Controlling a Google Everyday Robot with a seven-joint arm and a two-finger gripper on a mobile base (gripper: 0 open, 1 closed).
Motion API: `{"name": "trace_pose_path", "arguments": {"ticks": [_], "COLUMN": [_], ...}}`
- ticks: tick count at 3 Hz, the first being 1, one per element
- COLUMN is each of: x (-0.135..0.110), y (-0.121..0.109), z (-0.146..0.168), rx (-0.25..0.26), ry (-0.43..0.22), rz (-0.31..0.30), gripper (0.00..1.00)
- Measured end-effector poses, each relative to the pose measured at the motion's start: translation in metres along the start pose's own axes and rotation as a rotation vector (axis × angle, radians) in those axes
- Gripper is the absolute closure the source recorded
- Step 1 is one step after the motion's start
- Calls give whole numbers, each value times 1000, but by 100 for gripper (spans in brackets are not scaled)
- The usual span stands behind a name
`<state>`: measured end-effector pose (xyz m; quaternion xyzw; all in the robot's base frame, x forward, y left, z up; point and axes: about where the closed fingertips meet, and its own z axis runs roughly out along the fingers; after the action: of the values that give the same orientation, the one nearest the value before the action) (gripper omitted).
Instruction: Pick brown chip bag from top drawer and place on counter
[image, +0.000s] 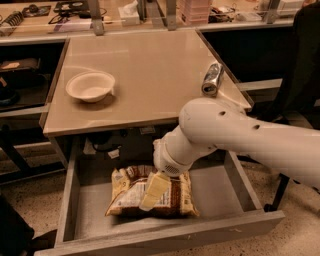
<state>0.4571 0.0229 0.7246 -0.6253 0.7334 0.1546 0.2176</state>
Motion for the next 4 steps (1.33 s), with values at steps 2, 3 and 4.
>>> {"name": "trace_pose_path", "arguments": {"ticks": [2, 3, 4], "x": [19, 32, 46], "y": [-12, -17, -12], "z": [48, 63, 73], "rx": [8, 24, 36], "ry": [-18, -27, -36], "rz": [24, 37, 50], "gripper": [0, 0, 0]}}
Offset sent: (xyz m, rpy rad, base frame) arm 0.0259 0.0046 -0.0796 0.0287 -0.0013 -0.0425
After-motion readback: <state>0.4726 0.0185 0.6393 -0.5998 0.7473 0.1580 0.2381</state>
